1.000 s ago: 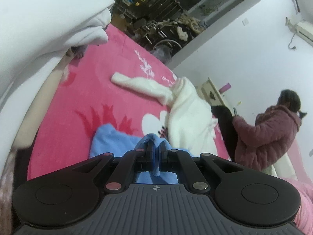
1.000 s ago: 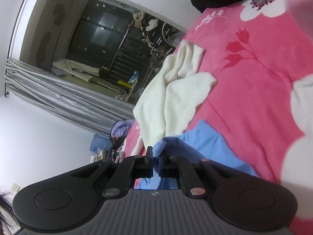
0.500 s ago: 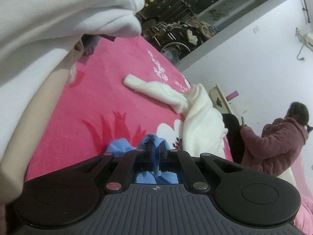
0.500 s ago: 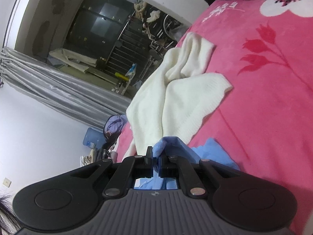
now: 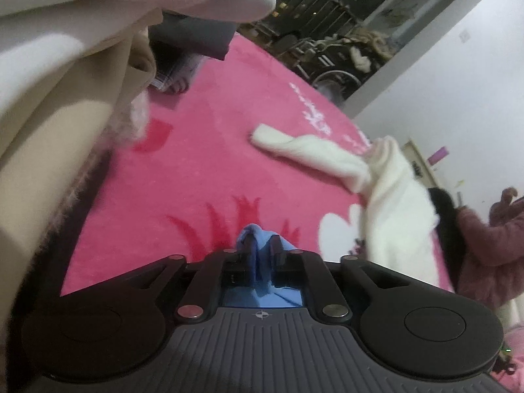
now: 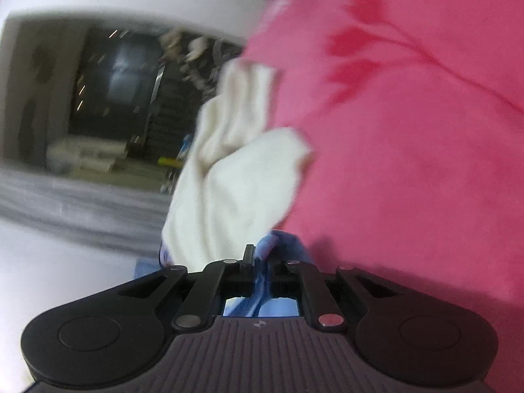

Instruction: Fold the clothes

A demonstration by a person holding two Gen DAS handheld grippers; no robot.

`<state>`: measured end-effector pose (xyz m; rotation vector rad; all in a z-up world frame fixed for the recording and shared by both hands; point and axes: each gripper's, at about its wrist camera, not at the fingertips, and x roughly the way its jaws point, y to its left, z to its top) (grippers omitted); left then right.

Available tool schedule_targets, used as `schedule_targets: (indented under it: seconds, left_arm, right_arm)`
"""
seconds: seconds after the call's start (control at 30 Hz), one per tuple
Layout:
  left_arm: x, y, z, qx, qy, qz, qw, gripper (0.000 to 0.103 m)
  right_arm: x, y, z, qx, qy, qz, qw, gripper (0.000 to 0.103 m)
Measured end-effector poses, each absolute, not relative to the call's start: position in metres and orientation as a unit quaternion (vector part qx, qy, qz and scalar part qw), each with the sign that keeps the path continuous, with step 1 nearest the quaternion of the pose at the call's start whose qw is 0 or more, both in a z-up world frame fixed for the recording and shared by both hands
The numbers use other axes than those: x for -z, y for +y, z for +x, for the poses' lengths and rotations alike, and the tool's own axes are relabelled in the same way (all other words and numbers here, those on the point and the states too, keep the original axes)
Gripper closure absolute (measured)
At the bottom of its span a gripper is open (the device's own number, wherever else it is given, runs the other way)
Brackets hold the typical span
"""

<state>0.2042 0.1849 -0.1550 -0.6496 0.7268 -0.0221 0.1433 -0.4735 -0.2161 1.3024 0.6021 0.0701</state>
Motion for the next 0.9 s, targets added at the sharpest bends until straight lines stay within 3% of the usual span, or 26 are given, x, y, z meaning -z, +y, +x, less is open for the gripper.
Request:
schedule_targets:
  seconds: [0.07, 0.1, 0.27, 0.3, 0.37, 0.43, 0.5, 0.7, 0.77, 0.9]
  left_arm:
    - [0.151, 0.185, 0.200, -0.011, 0.340, -0.292, 0.894, 0.074]
    - [0.149, 0.185, 0.198, -0.019, 0.333, -0.284, 0.899, 0.074]
    - [0.139, 0.186, 0.191, -0.036, 0.315, -0.267, 0.910, 0.073]
    - [0.137, 0.186, 0.190, -0.036, 0.313, -0.263, 0.912, 0.073]
    - [0.132, 0.181, 0.187, -0.030, 0.309, -0.249, 0.917, 0.073]
    - [0.128, 0.176, 0.184, -0.022, 0.310, -0.241, 0.919, 0.073]
    - [0.124, 0.168, 0.178, 0.004, 0.315, -0.218, 0.924, 0.073]
    - [0.123, 0.116, 0.171, 0.096, 0.367, -0.072, 0.923, 0.073]
    - [0.130, 0.096, 0.175, 0.112, 0.385, -0.029, 0.916, 0.073]
    - [0.149, 0.080, 0.178, 0.107, 0.388, 0.007, 0.915, 0.072]
  right_arm:
    - [0.215, -0.475, 0.140, -0.032, 0.269, 0.593, 0.758, 0.088]
    - [0.213, -0.476, 0.137, -0.034, 0.262, 0.589, 0.764, 0.082]
    - [0.189, -0.482, 0.120, -0.039, 0.207, 0.573, 0.792, 0.078]
    - [0.183, -0.484, 0.116, -0.031, 0.192, 0.569, 0.799, 0.069]
    - [0.171, -0.489, 0.108, -0.015, 0.163, 0.560, 0.812, 0.063]
    - [0.161, -0.495, 0.104, 0.006, 0.157, 0.551, 0.820, 0.063]
    - [0.149, -0.482, 0.111, -0.009, 0.201, 0.504, 0.840, 0.065]
    - [0.118, -0.347, 0.151, -0.174, 0.377, 0.226, 0.881, 0.077]
    - [0.122, -0.304, 0.165, -0.209, 0.414, 0.161, 0.871, 0.084]
    - [0.148, -0.252, 0.190, -0.224, 0.474, 0.088, 0.847, 0.088]
